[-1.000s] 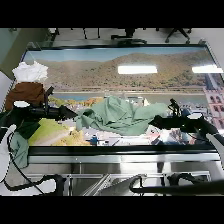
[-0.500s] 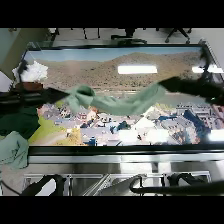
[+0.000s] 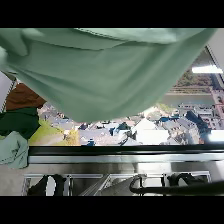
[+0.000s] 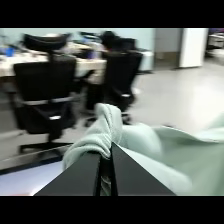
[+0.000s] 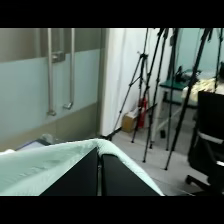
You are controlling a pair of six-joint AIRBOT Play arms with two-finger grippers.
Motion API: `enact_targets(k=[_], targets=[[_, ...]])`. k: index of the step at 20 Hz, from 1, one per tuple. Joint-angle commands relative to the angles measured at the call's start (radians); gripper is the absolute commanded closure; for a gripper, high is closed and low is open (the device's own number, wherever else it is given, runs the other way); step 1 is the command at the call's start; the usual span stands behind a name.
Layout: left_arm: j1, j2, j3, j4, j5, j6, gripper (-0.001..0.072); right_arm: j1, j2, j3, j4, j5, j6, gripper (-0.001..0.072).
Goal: Fold the shirts.
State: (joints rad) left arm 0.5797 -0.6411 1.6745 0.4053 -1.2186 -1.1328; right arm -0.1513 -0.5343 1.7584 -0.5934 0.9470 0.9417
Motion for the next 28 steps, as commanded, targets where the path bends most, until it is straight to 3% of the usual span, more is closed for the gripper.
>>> enact_targets(k=[1, 5, 9, 12, 16, 18, 19, 20, 22, 25, 28], targets=[[0.009, -0.015, 0.045, 0.22, -0.008, -0.174, 0.0685, 0.0, -0.048, 0.023, -0.114, 0.052, 0.041, 0.069], [-0.175, -0.174, -0.181, 0.233, -0.043, -0.174, 0.0685, 0.004, -0.243, -0.166, -0.012, 0.183, 0.029, 0.069], [-0.485, -0.446, -0.43, 0.41, 0.274, -0.051, 0.0685, 0.003, -0.449, -0.371, 0.002, 0.068, -0.025, 0.069], [-0.598, -0.727, -0.383, 0.44, 0.438, -0.041, 0.0685, 0.003, -0.638, -0.403, 0.004, -0.073, -0.033, 0.069], [-0.611, -1.01, -0.127, 0.431, 0.326, -0.062, 0.0679, 0.003, -0.789, -0.401, 0.003, -0.124, -0.013, 0.0678], [-0.589, -1.066, -0.04, 0.432, 0.235, -0.065, 0.0678, 0.0, -0.799, -0.401, 0.002, -0.096, -0.011, 0.0437], [-0.571, -1.08, 0.004, 0.432, 0.168, -0.065, 0.0468, -0.011, -0.789, -0.399, 0.003, -0.076, -0.011, 0.0405], [-0.546, -1.081, 0.042, 0.432, 0.102, -0.068, 0.0013, -0.033, -0.769, -0.398, 0.003, -0.045, -0.011, 0.0404], [-0.48, -1.08, 0.124, 0.432, -0.052, -0.111, 0.0016, -0.109, -0.709, -0.399, 0.002, 0.056, -0.003, 0.027], [-0.362, -1.065, 0.176, 0.435, -0.337, -0.154, 0.0016, -0.241, -0.636, -0.404, -0.035, 0.261, 0.039, 0.027], [-0.272, -0.923, -0.114, 0.459, -0.354, -0.134, 0.0016, -0.314, -0.578, -0.508, -0.149, 0.352, 0.074, 0.0271]])
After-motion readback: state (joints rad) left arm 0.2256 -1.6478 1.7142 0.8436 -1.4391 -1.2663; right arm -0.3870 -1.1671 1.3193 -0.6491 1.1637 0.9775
